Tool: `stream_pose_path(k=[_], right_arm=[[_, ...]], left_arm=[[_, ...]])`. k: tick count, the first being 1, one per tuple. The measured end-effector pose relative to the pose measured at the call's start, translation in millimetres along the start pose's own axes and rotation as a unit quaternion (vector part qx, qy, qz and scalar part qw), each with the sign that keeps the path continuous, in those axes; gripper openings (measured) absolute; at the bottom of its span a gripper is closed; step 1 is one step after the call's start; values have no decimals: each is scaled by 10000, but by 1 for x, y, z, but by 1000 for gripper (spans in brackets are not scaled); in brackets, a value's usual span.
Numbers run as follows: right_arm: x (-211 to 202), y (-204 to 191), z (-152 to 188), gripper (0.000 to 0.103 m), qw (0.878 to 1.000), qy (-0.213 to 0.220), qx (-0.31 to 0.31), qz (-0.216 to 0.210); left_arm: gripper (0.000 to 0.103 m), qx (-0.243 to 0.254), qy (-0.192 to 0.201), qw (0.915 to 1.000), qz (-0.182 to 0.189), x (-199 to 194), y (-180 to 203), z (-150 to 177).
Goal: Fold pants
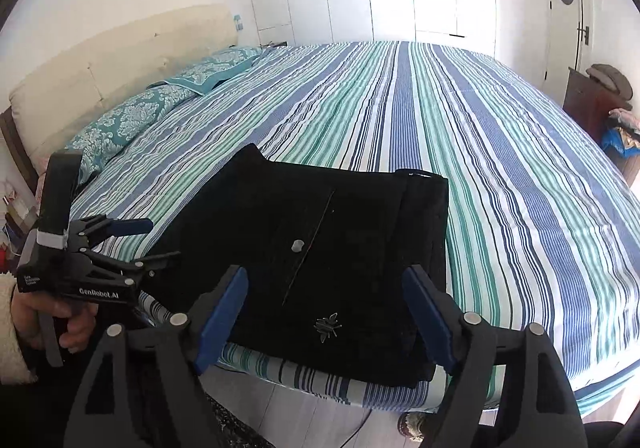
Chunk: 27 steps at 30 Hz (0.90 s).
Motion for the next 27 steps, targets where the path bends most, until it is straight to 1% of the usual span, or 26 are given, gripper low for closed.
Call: stream_pose_path(k=[1,3,4,5,6,8,10,11,13,14,16,17,19,20,22,24,27], right_arm=[[9,1,4,81,9999,-148,38,-55],[28,3,13,81,9981,-583,123,-169],[37,3,17,81,9969,-761,109,-162],[41,2,20,81,9965,-831,-3,-100],[43,-1,21,81,9963,-847,-170,-31],[47,-6,23,83,9945,-928,-474,69],[51,-10,27,86,9929,-962,-687,131],[52,-11,29,87,9925,-973,-733,140],[53,-12,31,90,9927,-954,-731,122],[55,-12,31,91,9928,-957,-716,102],[57,-13,32,93,9928,-972,-696,65],[58,-15,32,95,9926,-973,-718,68],[60,-18,33,99,9918,-1008,-782,72],[61,-19,33,100,9915,-1014,-813,78],[61,-20,33,101,9914,-1008,-833,82],[59,-19,32,101,9919,-991,-792,43],[50,-20,28,101,9937,-882,-690,-49]], left_arm=[[97,-78,-61,9999,-42,7,-7,-11],[97,-256,-183,9995,-21,23,-19,-35],[97,-314,-319,9990,-3,34,-23,-47],[97,-320,-497,9983,8,48,-27,-59],[97,-269,-627,9977,-54,61,-28,-70],[97,-47,-761,9967,-280,86,-28,-90],[97,173,-913,9947,-431,111,-26,-103],[98,264,-1016,9926,-602,123,-27,-107],[99,255,-1021,9885,-1082,142,-41,-118],[101,62,-1016,9891,-1066,147,-50,-123],[101,-413,-947,9879,-1153,151,-68,-133],[99,-610,-891,9863,-1251,151,-77,-136],[97,-844,-755,9794,-1671,144,-94,-142],[96,-991,-690,9778,-1711,138,-104,-144],[96,-1377,-590,9784,-1423,124,-118,-141],[96,-1611,-491,9791,-1140,107,-123,-132],[96,-1567,-387,9829,-890,77,-118,-111]])
Point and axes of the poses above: each gripper's, at about its wrist camera, not at the fingertips, and x roughly the way its jaws point, y to its right, z to its underside, the point moved 6 cm from there along x, roughly the way its jaws point, and after that the axes turned 4 degrees about -x, right-handed, at the moved point
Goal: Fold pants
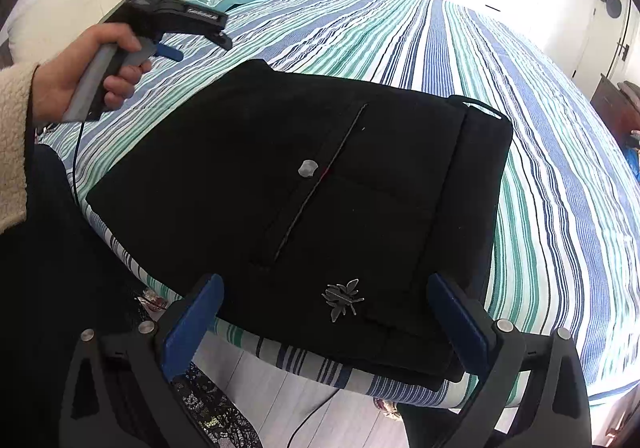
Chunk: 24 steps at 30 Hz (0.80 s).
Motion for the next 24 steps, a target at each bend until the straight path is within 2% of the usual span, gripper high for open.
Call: stream_pose_path(k=[3,6,9,11,12,14,15,17,21,22,24], right_arm=[[-19,5,-5,101,9993,349,161,25],[-38,9,-8,101,9972,711,224,73],[-48,4,-10,101,9950,910,297,-294],[-48,1,-9,101,9921,942,437,-707],[-43,1,-7,101,9918,824,524,-822],[-18,7,8,101,9954,170,713,-609],[-9,8,17,101,9958,-88,747,-523],[-14,6,16,96,9971,19,614,-447],[-35,1,12,96,9981,442,342,-241],[-38,0,13,96,9983,455,284,-229],[-28,0,18,96,9994,184,272,-119]], left_arm=[[96,207,-48,9994,277,-28,4,35],[96,413,-99,9964,730,-58,26,78],[97,677,-28,9917,1092,-80,51,122],[97,1010,-28,9889,1087,-81,67,146],[97,1159,-123,9883,983,-75,72,154],[97,1380,-398,9869,731,-56,75,170],[97,1487,-416,9863,583,-51,74,175],[98,1552,-314,9859,540,-54,76,176],[97,1441,-22,9865,778,-76,74,165],[97,1473,11,9859,792,-77,74,164],[97,1612,-70,9848,636,-70,74,167]])
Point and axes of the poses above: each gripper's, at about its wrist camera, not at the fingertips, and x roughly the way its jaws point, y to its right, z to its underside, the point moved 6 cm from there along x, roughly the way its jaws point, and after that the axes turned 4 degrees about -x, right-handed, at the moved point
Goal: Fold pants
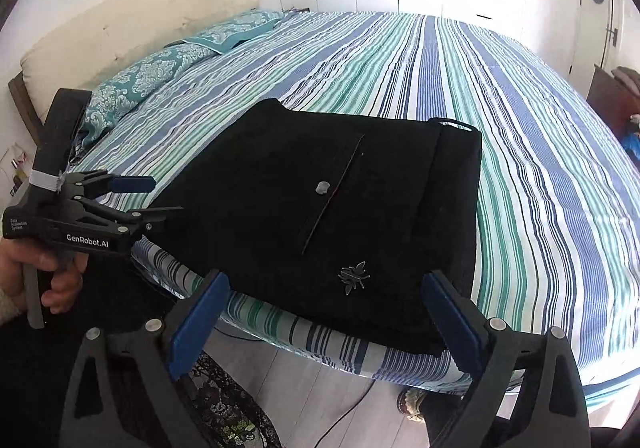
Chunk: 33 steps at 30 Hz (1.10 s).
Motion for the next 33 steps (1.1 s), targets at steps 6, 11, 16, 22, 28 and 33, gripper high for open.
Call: stream_pose_path(k=[6,11,16,22,28,33], right_arm=[[22,2,4,98,9983,-504,-124,271],[8,-1,-3,97,9950,-275,-437,860],[0,6,-4,97,9910,-215,-570,1196],[0,9,-3,97,9901,-221,-603,1251],[1,9,-2,97,9891,-241,-645,1298],[2,10,-2,97,9888,-265,-632,1327]], left_arm=[[99,-257,-302,9992,42,19,-2,9],[98,-279,70,9996,-11,3,-9,-2],[98,-330,187,9993,-43,7,-16,-7],[98,-275,240,9993,-91,8,-12,-6],[98,-241,213,9994,-115,7,-11,-5],[98,-280,210,9993,-119,8,-12,-5]])
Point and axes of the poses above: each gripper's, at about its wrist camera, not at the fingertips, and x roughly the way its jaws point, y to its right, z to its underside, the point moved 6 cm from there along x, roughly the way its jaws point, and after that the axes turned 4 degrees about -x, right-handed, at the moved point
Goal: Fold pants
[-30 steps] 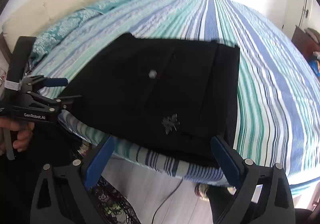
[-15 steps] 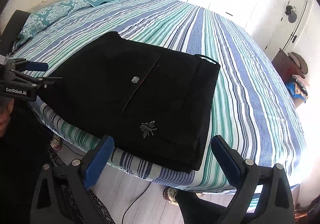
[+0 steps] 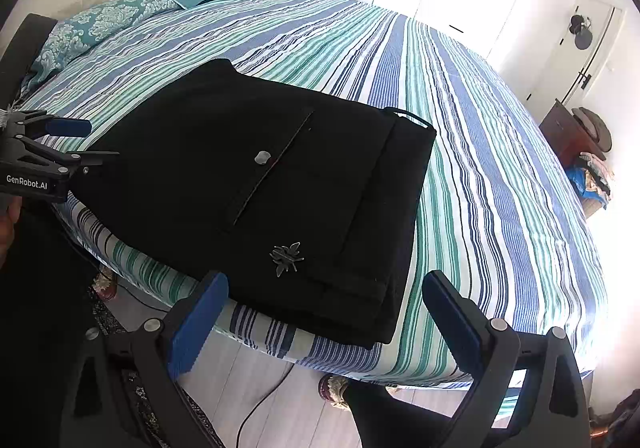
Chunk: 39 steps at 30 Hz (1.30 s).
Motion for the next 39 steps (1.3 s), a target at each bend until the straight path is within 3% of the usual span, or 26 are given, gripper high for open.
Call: stream_pose_path(k=[18,22,24,28,30,35,37,39], right_arm=[[3,2,0,97,10000,9,-2,-33],[-7,24,-2,97,9989,308,347,-50],[-8,41,0,98,9946,450,821,-441],[16,62,13,100,9672,271,1899,-1663],[35,67,16,100,9511,114,2255,-2108],[79,77,29,100,9190,-441,2878,-2658],[81,78,29,100,9074,-372,3056,-2863],[83,72,26,97,8838,-375,3167,-3424]], left_arm=[[98,82,-44,9999,-118,0,-5,0],[98,-19,120,9999,-123,-8,-19,-10],[98,-288,80,9995,87,-9,-34,-16],[98,-1031,-323,9893,976,3,-57,-20],[98,-1062,-490,9851,1264,12,-54,-19],[98,-730,-873,9864,1188,38,-39,-8],[99,-721,-847,9859,1246,40,-36,-8],[100,-707,-925,9831,1412,42,-30,-8]])
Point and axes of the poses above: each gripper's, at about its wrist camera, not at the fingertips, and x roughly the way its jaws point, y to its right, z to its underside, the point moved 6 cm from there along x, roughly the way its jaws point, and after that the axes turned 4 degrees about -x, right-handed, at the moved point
